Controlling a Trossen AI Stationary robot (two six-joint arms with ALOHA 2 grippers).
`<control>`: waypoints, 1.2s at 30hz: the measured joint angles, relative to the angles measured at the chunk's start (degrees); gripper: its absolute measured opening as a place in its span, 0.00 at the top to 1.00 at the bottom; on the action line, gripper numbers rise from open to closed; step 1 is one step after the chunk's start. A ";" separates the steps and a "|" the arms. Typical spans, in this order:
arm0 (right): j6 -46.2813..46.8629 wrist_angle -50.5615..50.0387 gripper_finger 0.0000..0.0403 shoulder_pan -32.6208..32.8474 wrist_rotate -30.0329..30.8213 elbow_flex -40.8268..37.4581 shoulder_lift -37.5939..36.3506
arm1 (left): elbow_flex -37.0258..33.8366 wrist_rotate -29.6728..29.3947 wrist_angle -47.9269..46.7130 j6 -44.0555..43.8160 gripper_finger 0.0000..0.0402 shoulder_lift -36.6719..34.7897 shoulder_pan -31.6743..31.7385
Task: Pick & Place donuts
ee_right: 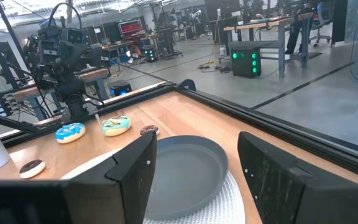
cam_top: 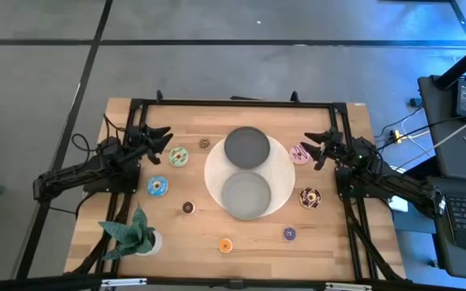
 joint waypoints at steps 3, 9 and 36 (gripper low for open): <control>0.00 0.00 0.44 0.00 0.00 0.00 -0.01 | 0.01 0.00 0.00 0.00 0.56 0.00 -0.01; 0.00 0.00 0.44 0.00 0.00 0.00 0.00 | 0.01 0.01 0.00 0.00 0.57 0.00 0.01; 15.31 1.02 0.44 -0.01 -0.46 0.00 0.00 | 0.01 -0.01 0.00 0.00 0.56 0.02 0.00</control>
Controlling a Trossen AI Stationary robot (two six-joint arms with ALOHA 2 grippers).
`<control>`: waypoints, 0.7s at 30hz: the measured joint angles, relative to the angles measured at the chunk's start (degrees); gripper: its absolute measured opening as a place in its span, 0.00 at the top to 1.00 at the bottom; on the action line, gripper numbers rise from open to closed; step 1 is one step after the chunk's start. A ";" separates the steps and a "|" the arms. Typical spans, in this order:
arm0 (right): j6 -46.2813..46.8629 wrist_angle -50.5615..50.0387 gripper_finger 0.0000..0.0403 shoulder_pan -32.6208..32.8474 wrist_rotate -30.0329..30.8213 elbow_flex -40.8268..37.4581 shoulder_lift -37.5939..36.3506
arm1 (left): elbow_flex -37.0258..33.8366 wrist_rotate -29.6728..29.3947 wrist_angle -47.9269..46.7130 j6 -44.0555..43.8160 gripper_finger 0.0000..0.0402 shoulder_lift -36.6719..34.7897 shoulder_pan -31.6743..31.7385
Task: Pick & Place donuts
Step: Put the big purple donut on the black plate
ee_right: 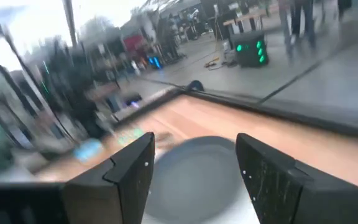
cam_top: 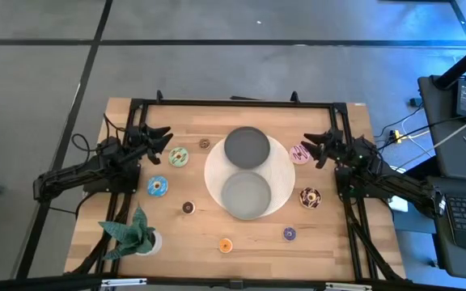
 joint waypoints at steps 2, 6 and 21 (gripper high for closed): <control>10.36 0.71 0.44 0.01 0.00 0.02 0.00 | 0.00 0.00 0.00 0.00 0.57 -0.01 0.01; 20.96 0.65 0.44 0.01 3.01 0.02 0.02 | -0.01 0.00 0.00 0.00 0.57 -0.02 0.00; 17.83 0.84 0.44 -0.01 13.35 0.02 0.02 | 0.00 0.00 0.00 0.00 0.56 -0.02 0.01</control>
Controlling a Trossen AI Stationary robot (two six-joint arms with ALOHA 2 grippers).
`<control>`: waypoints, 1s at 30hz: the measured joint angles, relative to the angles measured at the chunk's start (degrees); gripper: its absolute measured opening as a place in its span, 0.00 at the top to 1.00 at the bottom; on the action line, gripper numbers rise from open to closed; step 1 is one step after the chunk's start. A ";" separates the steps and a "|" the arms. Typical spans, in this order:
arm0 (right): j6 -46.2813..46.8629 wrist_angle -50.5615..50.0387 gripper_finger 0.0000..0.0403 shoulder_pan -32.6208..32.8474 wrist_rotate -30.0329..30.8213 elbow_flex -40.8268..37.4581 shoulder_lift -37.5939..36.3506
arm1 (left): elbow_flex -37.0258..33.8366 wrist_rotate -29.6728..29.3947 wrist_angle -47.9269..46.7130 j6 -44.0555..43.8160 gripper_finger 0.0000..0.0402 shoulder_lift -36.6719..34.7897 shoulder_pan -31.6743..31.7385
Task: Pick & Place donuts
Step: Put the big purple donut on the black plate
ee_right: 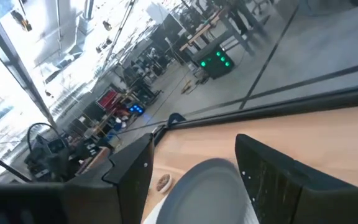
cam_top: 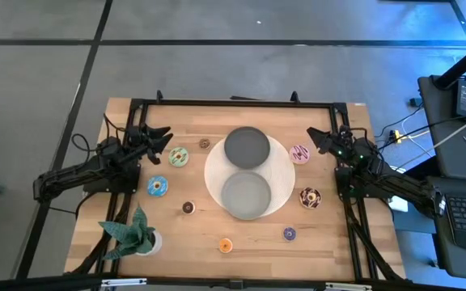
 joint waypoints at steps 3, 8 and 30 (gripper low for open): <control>1.38 0.28 0.42 0.00 -0.03 0.00 0.00 | -0.02 0.01 0.00 0.00 0.57 0.01 -0.01; -4.85 3.48 0.34 0.02 3.69 0.01 0.00 | -0.02 0.00 0.00 0.00 0.56 0.02 0.00; 1.17 -45.81 0.39 0.03 4.41 35.17 37.49 | -0.02 -4.90 0.89 -6.07 0.56 0.02 0.02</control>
